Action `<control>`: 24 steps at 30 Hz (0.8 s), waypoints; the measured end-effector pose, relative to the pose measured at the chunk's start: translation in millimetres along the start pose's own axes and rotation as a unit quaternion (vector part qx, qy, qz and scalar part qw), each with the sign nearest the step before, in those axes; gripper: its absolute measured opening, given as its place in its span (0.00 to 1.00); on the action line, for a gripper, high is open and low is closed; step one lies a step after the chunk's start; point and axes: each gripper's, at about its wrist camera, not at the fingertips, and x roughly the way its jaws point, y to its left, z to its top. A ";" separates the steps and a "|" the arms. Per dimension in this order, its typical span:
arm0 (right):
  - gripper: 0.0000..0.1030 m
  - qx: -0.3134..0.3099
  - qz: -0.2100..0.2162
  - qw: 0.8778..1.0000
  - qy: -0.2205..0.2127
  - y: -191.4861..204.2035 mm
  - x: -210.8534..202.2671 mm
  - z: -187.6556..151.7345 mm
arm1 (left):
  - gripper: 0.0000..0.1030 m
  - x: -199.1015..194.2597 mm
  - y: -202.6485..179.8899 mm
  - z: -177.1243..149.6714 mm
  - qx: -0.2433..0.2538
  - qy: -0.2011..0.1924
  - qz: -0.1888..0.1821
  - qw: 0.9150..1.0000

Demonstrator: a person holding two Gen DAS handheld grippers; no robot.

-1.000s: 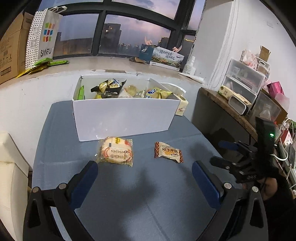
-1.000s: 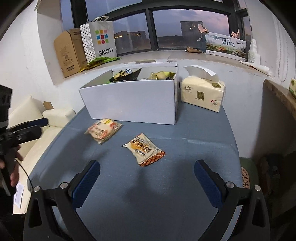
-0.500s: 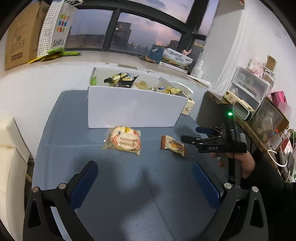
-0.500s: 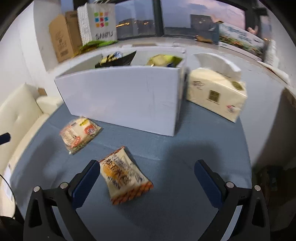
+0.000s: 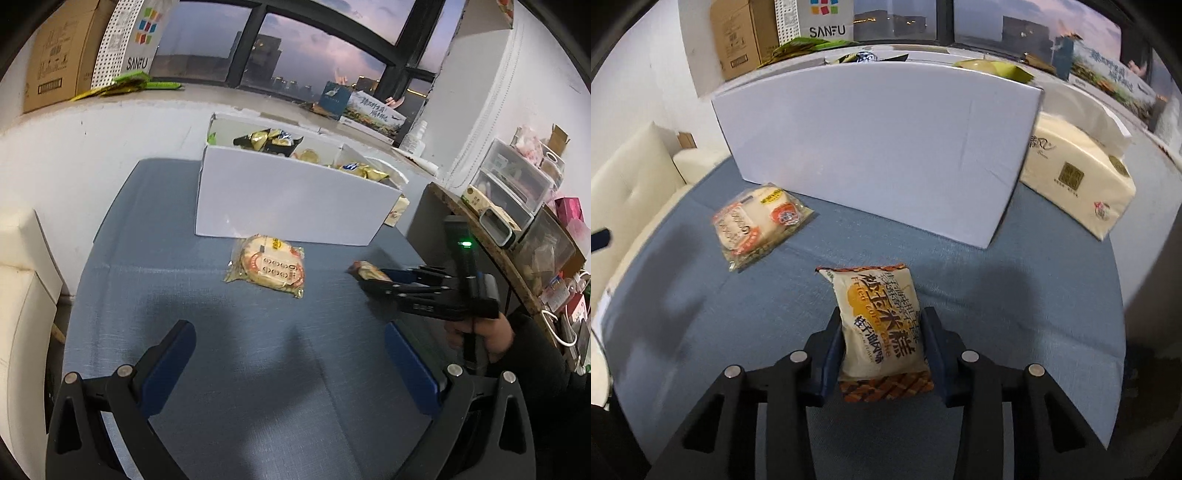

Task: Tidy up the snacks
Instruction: 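Grasp the orange-patterned cake pack with the right tool while the left tool grasps the round pastry bag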

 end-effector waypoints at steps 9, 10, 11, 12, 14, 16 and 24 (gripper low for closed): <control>0.39 0.042 0.032 0.998 -0.039 2.5 -43.2 -25.7 | 1.00 47.8 -11.3 20.5 0.036 0.033 0.005 0.999; 0.39 0.046 0.034 0.997 -0.043 4.1 -49.9 -29.3 | 1.00 55.1 -12.6 24.3 0.039 0.036 0.004 0.999; 0.39 0.052 0.033 0.997 -0.046 5.1 -56.1 -32.5 | 1.00 62.7 -13.1 28.2 0.043 0.039 0.006 0.998; 0.39 0.056 0.029 0.997 -0.048 4.5 -59.9 -29.0 | 1.00 75.9 -13.0 34.1 0.045 0.047 0.014 0.998; 0.39 0.064 0.029 0.996 -0.055 2.4 -68.5 -30.5 | 1.00 97.9 -8.4 42.8 0.044 0.058 0.024 0.997; 0.39 0.072 0.033 0.995 -0.058 4.6 -77.0 -37.9 | 1.00 117.2 -4.5 49.5 0.043 0.073 0.032 0.996; 0.39 0.078 0.030 0.995 -0.059 14.6 -94.1 -60.2 | 1.00 168.8 -5.0 57.6 0.087 0.117 0.084 0.986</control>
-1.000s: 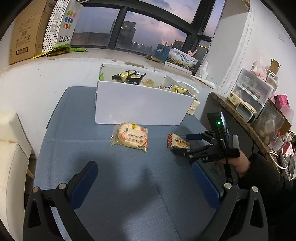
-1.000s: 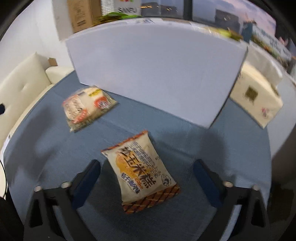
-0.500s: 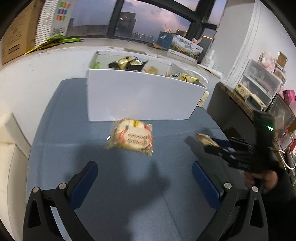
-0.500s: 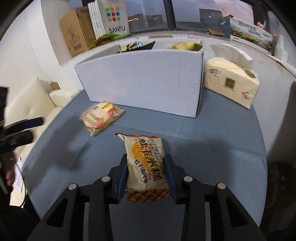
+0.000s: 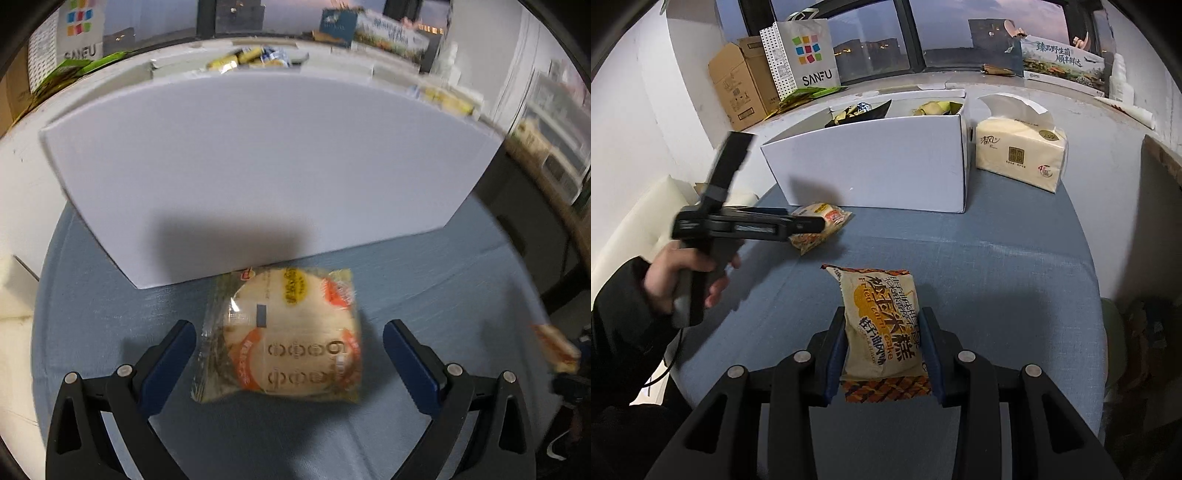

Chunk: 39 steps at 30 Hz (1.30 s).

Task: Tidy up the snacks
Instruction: 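Grasp the orange-patterned cake pack with the right tool while the left tool grasps the round pastry bag, then drop the cake pack into the white box while the left tool drops the pastry bag in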

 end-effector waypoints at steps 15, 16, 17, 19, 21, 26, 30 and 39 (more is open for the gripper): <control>0.39 -0.010 0.006 1.000 -0.016 14.6 -6.5 10.6 | 0.76 -80.9 10.4 -24.3 -0.021 -0.083 -0.045 0.995; 0.39 -0.012 0.005 1.000 -0.021 16.4 -8.4 14.0 | 0.77 -88.4 10.6 -23.9 -0.021 -0.087 -0.050 0.995; 0.39 -0.012 0.008 1.000 -0.026 17.3 -10.0 17.6 | 0.77 -97.2 10.1 -23.4 -0.021 -0.094 -0.050 0.994; 0.39 -0.011 0.015 0.999 -0.036 20.3 -13.1 28.2 | 0.77 -110.9 13.0 -19.8 -0.019 -0.107 -0.052 0.993; 0.39 -0.026 0.011 0.999 -0.046 25.6 -14.4 42.4 | 0.77 -125.5 13.9 -12.7 -0.014 -0.123 -0.054 0.991; 0.39 -0.040 0.017 0.996 -0.084 35.1 -22.1 93.2 | 0.77 -157.1 21.6 28.7 -0.016 -0.169 -0.054 0.984; 0.40 -0.053 0.015 0.992 -0.112 38.6 -21.1 145.3 | 0.77 -165.5 28.4 68.6 -0.021 -0.192 -0.062 0.979; 0.39 -0.001 -0.008 0.996 -0.094 7.6 39.4 239.9 | 0.77 -130.9 46.1 153.5 -0.023 -0.178 -0.048 0.983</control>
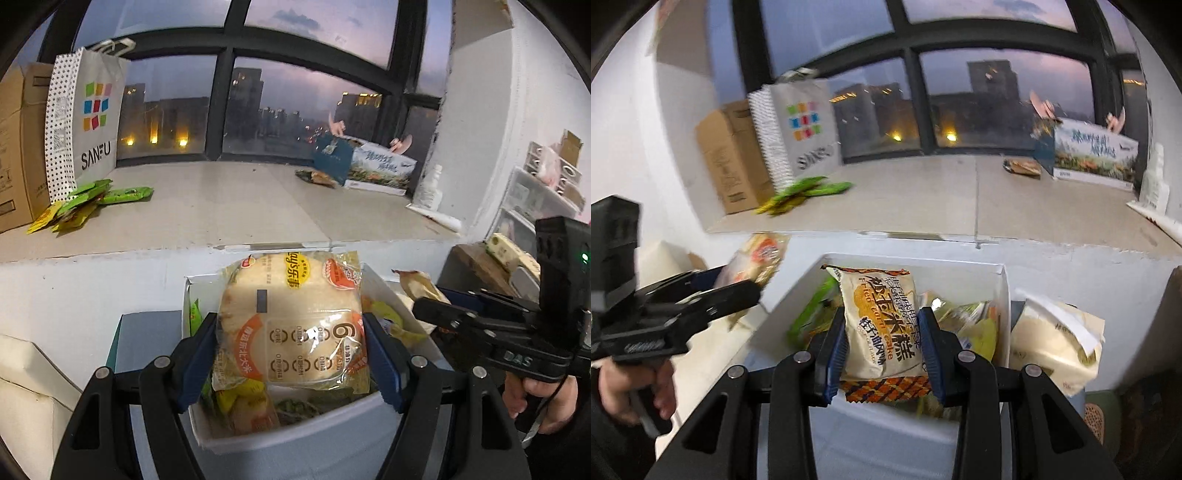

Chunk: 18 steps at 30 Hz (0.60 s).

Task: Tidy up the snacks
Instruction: 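Drop the cake pack into the white box while the left tool drops the pastry bag in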

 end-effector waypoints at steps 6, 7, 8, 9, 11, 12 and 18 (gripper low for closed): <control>0.40 0.006 -0.025 0.999 0.040 -12.5 48.7 20.4 | 0.79 36.3 6.6 0.4 -0.004 0.031 -0.001 0.999; 0.41 0.007 -0.033 0.998 0.045 -13.4 54.7 22.6 | 0.85 40.1 8.5 -1.0 -0.007 0.033 0.015 0.999; 0.58 0.008 -0.037 0.998 0.048 -14.4 57.7 23.6 | 0.96 40.7 8.9 -3.0 -0.006 0.032 0.031 0.999; 0.91 0.006 -0.040 0.998 0.053 -14.8 60.8 24.3 | 1.00 39.7 9.2 -5.2 -0.002 0.029 0.042 0.999; 1.00 -0.004 -0.051 0.998 0.036 -15.0 57.8 20.5 | 1.00 34.6 9.1 -9.7 0.009 0.023 0.039 0.999; 1.00 -0.013 -0.059 0.998 0.033 -14.5 56.7 17.9 | 1.00 32.3 8.3 -12.0 0.016 0.025 0.045 0.999; 1.00 -0.050 -0.079 0.995 0.038 -3.6 51.1 -1.6 | 1.00 9.3 5.0 -16.1 0.030 -0.010 0.049 0.998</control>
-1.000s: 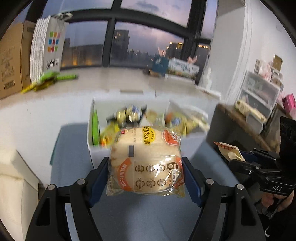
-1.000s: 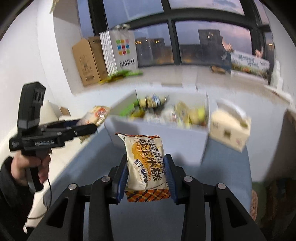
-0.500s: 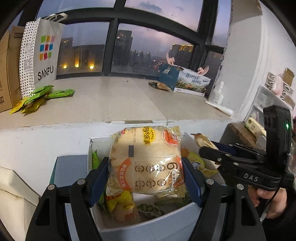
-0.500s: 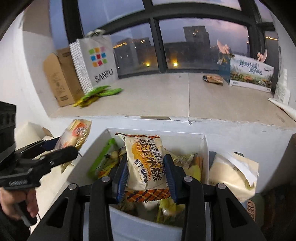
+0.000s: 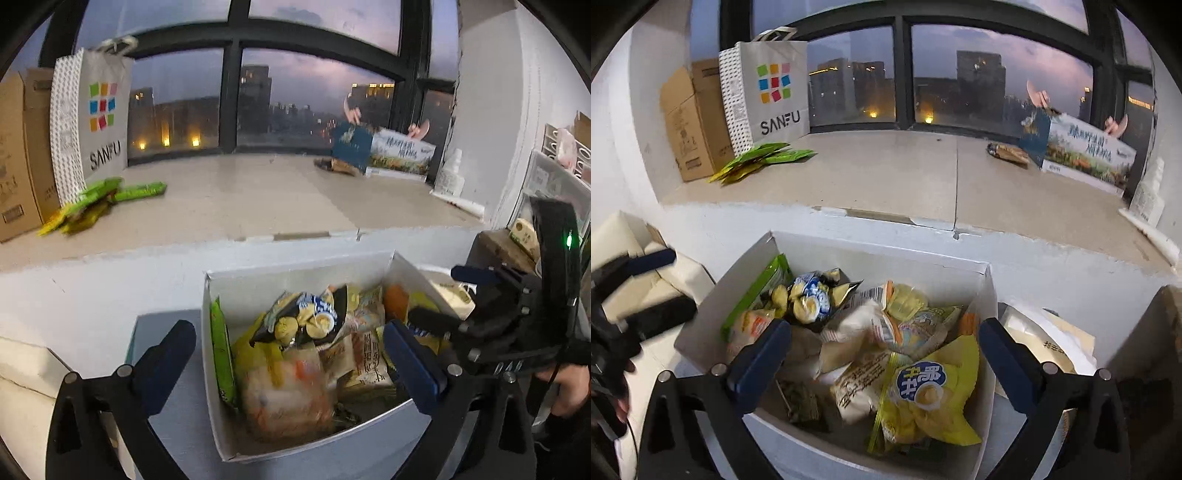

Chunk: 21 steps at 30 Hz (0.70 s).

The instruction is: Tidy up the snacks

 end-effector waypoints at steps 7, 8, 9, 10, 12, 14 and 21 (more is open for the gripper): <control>1.00 -0.045 -0.039 0.995 -0.081 25.0 -62.1 -15.8 | 1.00 -72.0 -14.4 -6.7 0.008 -0.081 0.016 0.997; 1.00 -0.042 -0.037 0.994 -0.088 27.4 -71.9 -18.7 | 1.00 -83.0 -16.6 -8.0 0.009 -0.091 0.020 0.996; 1.00 -0.038 -0.036 0.994 -0.092 28.7 -81.9 -21.4 | 1.00 -97.1 -20.2 -10.9 0.012 -0.101 0.030 0.994; 1.00 -0.034 -0.036 0.994 -0.096 30.1 -89.8 -23.9 | 1.00 -106.7 -22.4 -12.6 0.013 -0.105 0.034 0.994; 1.00 -0.045 -0.051 0.991 -0.118 39.0 -113.0 -34.2 | 1.00 -126.7 -25.4 -18.5 0.002 -0.111 0.032 0.993; 1.00 -0.057 -0.068 0.986 -0.144 48.3 -134.2 -44.4 | 1.00 -142.7 -27.9 -24.5 -0.007 -0.116 0.030 0.993; 1.00 -0.015 0.000 0.992 -0.128 54.2 -187.4 -77.3 | 1.00 -178.1 -46.5 -60.8 -0.019 -0.075 0.021 0.997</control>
